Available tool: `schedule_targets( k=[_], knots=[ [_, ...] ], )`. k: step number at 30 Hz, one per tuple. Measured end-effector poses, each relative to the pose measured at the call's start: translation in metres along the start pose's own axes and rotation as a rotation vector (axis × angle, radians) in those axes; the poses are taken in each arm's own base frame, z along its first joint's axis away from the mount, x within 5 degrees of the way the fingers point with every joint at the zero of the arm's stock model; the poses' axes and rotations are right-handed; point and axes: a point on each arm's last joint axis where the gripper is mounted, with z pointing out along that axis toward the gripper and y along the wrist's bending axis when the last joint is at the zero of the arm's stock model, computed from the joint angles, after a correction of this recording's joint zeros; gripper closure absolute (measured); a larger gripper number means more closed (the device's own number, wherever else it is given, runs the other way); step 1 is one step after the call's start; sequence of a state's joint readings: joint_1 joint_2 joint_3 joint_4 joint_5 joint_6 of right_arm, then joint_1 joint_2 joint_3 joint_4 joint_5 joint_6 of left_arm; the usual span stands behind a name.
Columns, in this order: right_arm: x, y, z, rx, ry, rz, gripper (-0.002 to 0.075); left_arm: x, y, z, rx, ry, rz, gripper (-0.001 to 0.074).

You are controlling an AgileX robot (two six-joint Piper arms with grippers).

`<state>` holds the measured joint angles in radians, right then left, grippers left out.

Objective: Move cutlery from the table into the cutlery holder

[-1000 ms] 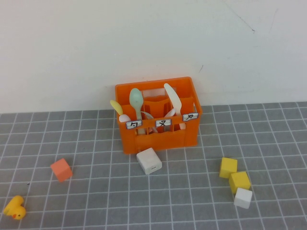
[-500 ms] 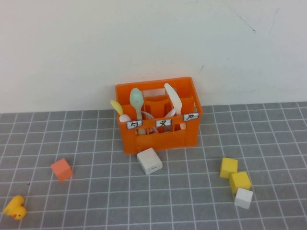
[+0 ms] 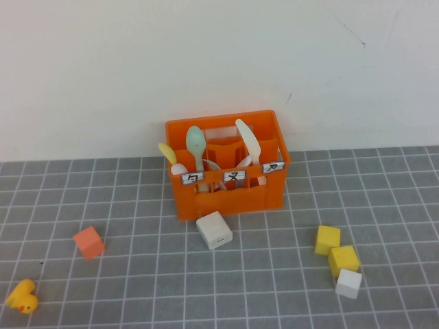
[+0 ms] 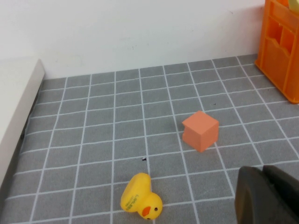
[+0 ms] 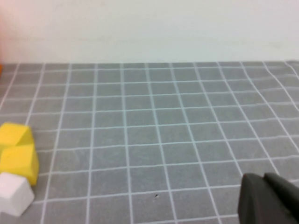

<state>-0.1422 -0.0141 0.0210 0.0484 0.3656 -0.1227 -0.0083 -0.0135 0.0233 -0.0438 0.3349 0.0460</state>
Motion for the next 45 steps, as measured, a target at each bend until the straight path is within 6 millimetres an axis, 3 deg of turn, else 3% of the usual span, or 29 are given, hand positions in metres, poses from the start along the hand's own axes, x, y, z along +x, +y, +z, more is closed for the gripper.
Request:
schedule_targets(
  k=[32, 45],
  knots=[
    [-0.0001, -0.0002, 0.0, -0.024, -0.002, 0.031, 0.0727, 0.0, 0.0, 0.0, 0.0, 0.0, -0.003, 0.0736],
    [-0.0003, -0.0002, 0.0, -0.023, -0.004, 0.03, 0.0727, 0.0, -0.0002, 0.0, 0.003, 0.0, -0.163, 0.0736]
  ],
)
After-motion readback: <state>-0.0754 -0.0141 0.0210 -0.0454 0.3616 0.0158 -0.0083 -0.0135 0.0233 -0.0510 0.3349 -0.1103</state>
